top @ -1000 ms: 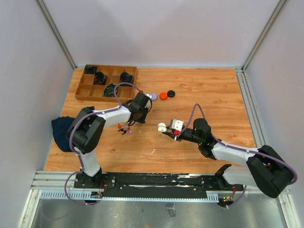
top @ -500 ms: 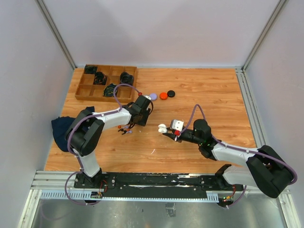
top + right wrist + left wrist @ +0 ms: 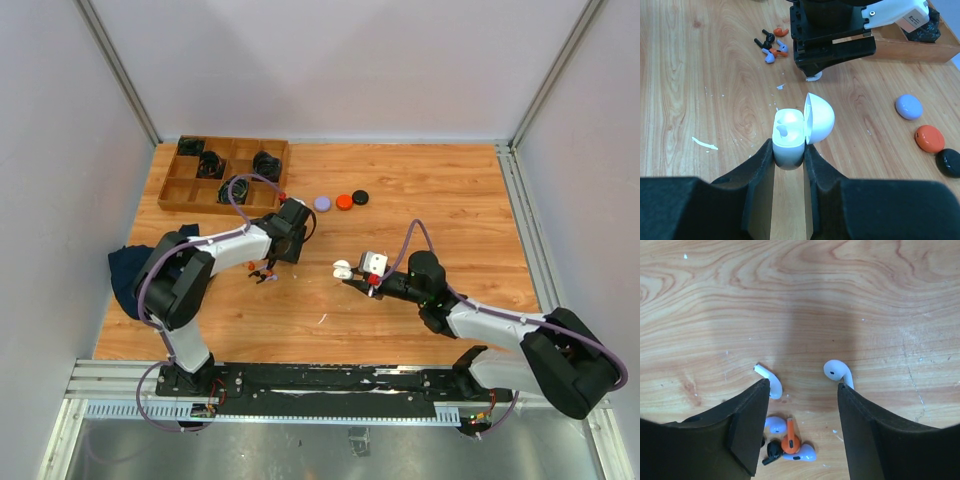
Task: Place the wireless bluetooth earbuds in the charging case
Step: Move the earbud to the center of the board, then pick up the earbud from the center of the board.
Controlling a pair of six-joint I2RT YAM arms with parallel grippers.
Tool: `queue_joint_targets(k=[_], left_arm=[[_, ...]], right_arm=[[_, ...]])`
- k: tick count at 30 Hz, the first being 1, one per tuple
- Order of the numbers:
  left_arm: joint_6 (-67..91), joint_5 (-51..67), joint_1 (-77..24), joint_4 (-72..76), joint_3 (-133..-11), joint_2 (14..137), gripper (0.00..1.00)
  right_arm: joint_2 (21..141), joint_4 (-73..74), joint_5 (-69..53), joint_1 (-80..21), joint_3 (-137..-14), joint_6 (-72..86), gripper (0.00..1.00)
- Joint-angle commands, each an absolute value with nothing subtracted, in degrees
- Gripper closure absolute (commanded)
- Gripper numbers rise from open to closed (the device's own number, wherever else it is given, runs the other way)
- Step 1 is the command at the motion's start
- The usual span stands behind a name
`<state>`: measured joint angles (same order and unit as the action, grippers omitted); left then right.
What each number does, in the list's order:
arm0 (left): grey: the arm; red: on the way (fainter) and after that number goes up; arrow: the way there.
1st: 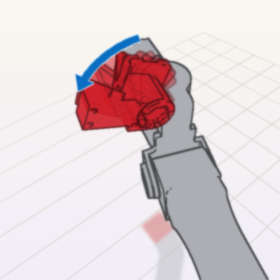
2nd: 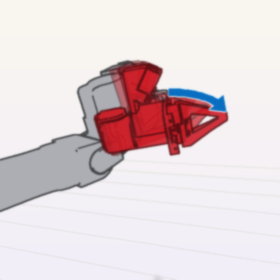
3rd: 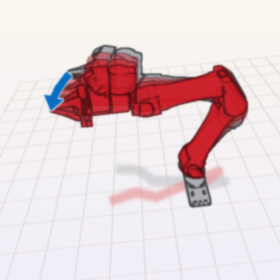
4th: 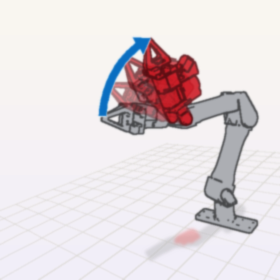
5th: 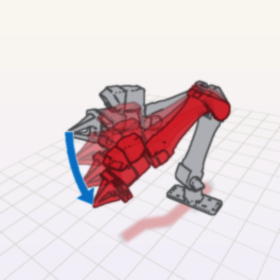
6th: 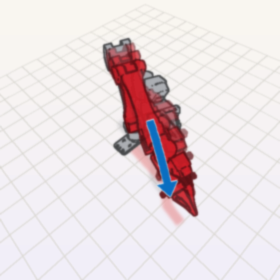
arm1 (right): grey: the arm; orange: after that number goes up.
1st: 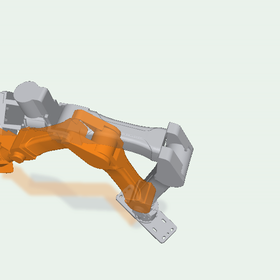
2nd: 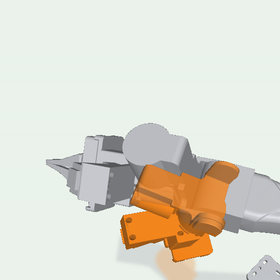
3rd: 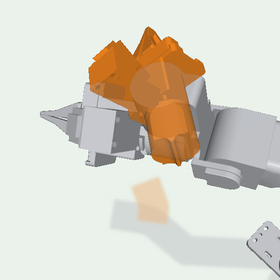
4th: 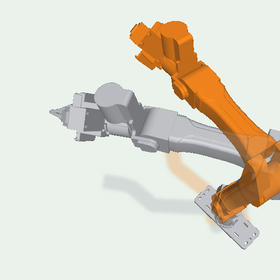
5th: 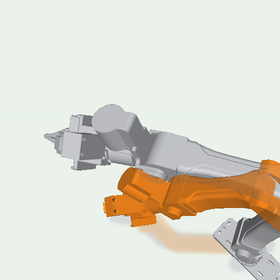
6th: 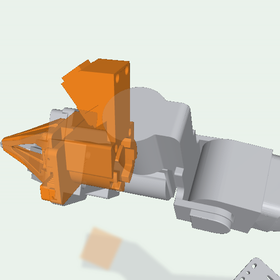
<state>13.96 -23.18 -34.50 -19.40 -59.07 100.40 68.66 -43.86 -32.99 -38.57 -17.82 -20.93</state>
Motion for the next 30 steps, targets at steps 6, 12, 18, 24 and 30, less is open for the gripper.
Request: queue_joint_targets(k=[6,12,18,24,30], left_arm=[[22.03,-20.78,-34.36,-24.08,-62.86,95.68,0.36],[24.25,-19.03,-34.16,-26.64,-66.94,99.69,0.48],[24.64,-17.5,-32.7,-27.05,-68.68,103.12,0.62],[24.67,-16.32,-31.82,-28.02,-69.5,105.06,0.6],[24.52,-14.05,-31.82,-28.67,-70.29,107.04,0.59]], right_arm=[[66.02,-44.12,-32.96,-38.97,-17.86,-20.64,0.99],[65.75,-43.96,-33.13,-38.96,-17.96,-20.32,0.99],[64.96,-42.94,-33.29,-38.96,-18.06,-20.38,0.99],[64.61,-42.67,-33.55,-39.06,-18.19,-20.32,0.99],[64.34,-42.36,-33.51,-39.14,-18.28,-20.35,0.99]])
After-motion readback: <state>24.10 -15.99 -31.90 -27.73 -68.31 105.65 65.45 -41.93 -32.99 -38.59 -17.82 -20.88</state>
